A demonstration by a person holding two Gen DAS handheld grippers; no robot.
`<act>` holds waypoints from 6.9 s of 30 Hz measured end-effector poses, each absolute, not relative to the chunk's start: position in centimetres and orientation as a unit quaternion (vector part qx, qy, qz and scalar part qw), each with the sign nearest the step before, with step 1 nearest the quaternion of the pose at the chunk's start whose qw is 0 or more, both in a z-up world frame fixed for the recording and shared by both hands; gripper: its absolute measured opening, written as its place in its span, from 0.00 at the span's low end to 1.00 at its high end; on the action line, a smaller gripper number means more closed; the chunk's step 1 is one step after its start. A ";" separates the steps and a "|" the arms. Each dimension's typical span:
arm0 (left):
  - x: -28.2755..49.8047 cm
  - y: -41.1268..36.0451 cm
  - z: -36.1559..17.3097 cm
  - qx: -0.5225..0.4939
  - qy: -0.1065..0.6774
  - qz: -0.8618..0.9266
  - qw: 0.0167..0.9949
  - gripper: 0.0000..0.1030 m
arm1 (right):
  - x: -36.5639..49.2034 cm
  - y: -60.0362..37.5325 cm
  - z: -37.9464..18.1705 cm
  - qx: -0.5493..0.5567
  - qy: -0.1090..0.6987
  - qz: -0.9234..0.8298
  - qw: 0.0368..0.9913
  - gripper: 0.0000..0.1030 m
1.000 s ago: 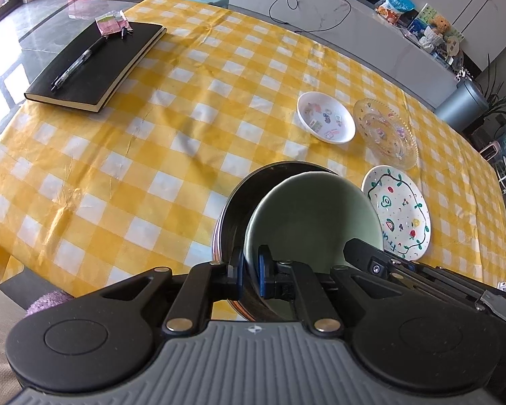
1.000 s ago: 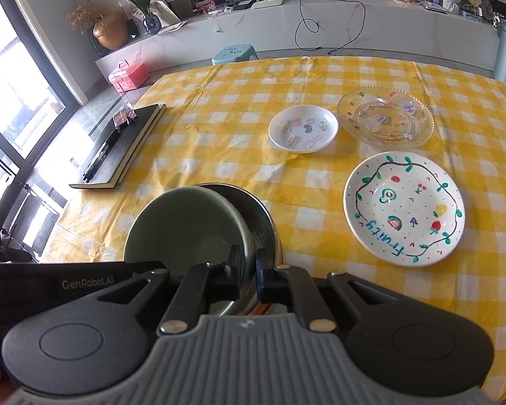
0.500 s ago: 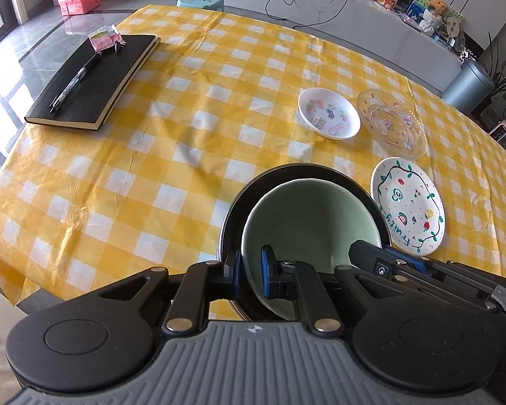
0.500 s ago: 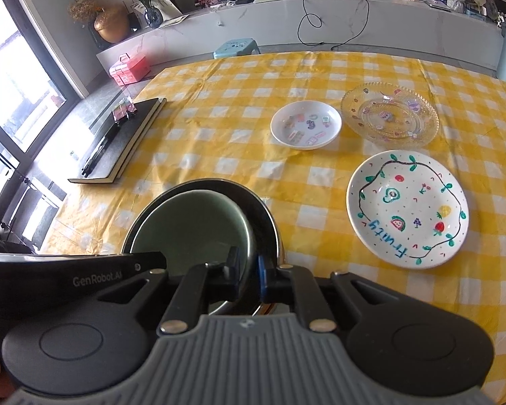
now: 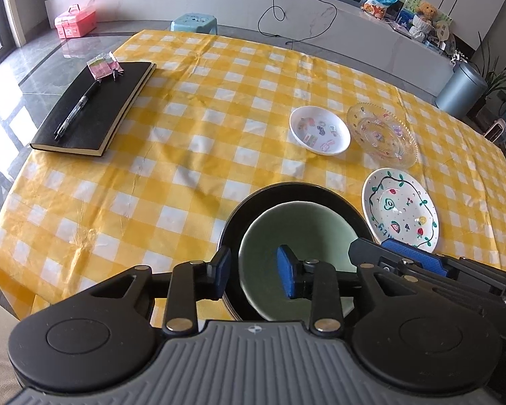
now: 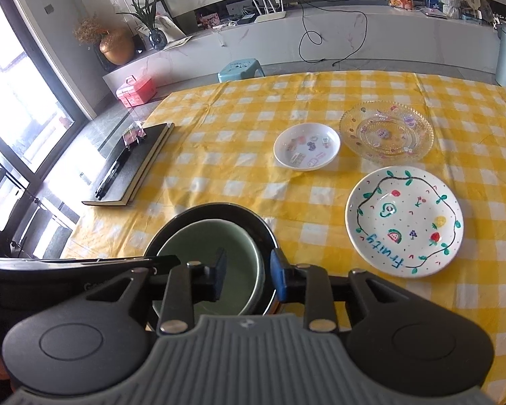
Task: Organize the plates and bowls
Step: 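Open the left gripper and lift it off the pale green bowl rim, then move the left gripper to the rim of the white 'Fruity' plate, then close the left gripper on the 'Fruity' plate rim, then slide the 'Fruity' plate toward the bowl stack with the left gripper and open, then move the left gripper to the rim of the clear glass plate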
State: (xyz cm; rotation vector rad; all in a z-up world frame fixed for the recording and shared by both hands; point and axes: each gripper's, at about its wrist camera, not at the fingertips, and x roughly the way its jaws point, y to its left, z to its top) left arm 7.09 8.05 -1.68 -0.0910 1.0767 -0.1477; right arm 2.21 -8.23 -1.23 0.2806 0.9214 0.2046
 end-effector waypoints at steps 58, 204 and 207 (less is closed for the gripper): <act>8.3 -9.5 -7.6 0.026 0.394 -0.118 0.911 0.28 | 0.5 -28.0 -9.4 0.302 0.374 -0.031 0.876 0.24; 10.9 -8.7 -2.4 0.020 0.478 -0.241 0.844 0.29 | 1.4 -29.2 -7.1 0.262 0.395 -0.015 0.880 0.44; 12.9 -9.1 -1.4 0.054 0.470 -0.257 0.843 0.29 | 2.9 -29.3 -7.2 0.273 0.398 -0.010 0.876 0.44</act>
